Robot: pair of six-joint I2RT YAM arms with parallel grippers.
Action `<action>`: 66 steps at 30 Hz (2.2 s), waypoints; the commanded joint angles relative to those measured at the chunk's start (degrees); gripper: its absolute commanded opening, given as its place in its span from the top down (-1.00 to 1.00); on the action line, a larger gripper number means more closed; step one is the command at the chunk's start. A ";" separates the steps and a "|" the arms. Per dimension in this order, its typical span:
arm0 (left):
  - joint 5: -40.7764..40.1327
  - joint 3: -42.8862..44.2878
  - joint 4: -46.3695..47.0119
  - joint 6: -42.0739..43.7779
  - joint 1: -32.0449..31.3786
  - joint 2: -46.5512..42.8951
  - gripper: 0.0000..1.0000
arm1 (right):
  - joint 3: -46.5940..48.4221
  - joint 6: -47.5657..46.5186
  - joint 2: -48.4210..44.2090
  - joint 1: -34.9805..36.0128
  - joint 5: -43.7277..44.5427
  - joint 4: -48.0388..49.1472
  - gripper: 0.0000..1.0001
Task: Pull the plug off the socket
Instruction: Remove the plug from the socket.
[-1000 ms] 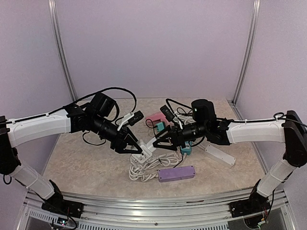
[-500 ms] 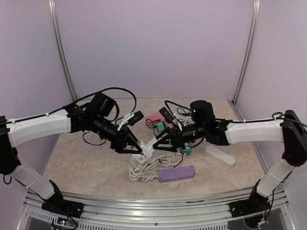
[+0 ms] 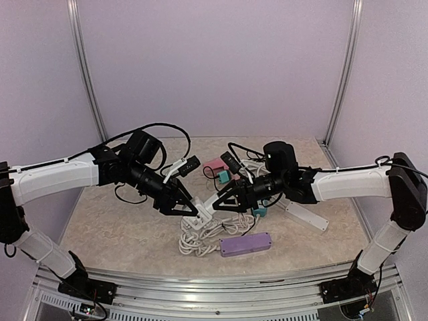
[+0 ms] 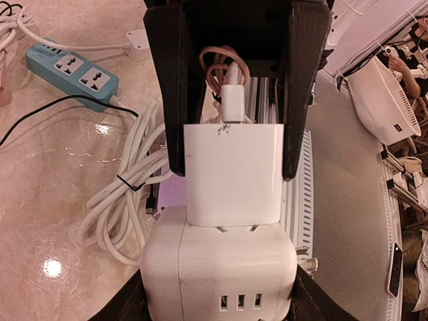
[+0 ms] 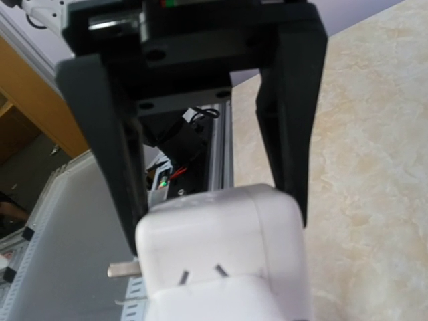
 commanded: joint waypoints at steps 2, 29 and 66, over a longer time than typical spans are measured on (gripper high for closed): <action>6.00 0.72 6.38 0.06 -2.35 -2.40 0.63 | -1.90 5.07 1.51 -0.33 -4.74 9.38 0.93; 2.41 3.65 3.93 -3.55 1.83 3.09 0.69 | -0.43 -2.78 -3.00 1.97 10.72 -2.75 1.00; 4.86 1.82 4.24 0.63 -2.31 -0.53 0.71 | -2.87 5.66 -4.52 -0.70 0.17 8.20 1.00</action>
